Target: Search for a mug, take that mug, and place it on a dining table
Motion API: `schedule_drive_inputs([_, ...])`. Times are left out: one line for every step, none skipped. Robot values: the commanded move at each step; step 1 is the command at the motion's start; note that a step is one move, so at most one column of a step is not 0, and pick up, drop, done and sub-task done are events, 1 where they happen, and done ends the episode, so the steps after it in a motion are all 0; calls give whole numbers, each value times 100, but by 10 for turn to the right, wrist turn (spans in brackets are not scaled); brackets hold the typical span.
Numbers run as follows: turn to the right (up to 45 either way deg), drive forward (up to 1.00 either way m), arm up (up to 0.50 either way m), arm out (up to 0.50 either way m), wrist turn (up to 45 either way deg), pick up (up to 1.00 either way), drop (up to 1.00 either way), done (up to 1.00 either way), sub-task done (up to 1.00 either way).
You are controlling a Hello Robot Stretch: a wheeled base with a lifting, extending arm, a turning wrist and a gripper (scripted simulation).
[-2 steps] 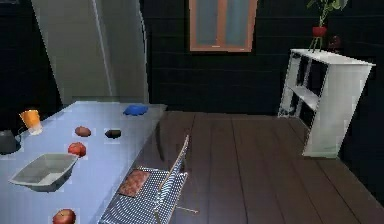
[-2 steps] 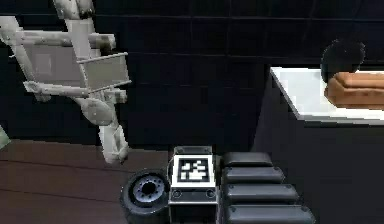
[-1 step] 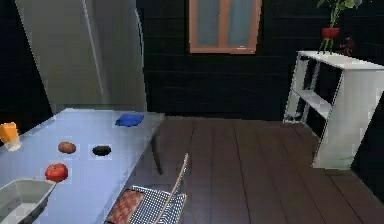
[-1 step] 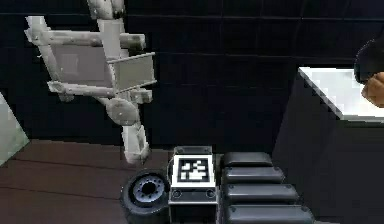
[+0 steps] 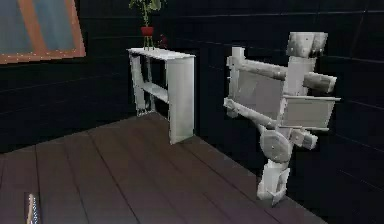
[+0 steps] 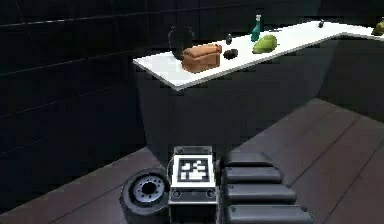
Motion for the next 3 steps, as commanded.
schedule_drive_inputs([450, 0, 0, 0, 0, 0, 0, 0, 0])
schedule_drive_inputs([390, 0, 0, 0, 0, 0, 0, 0, 0])
schedule_drive_inputs([0, 25, 0, 0, 0, 0, 0, 0, 0])
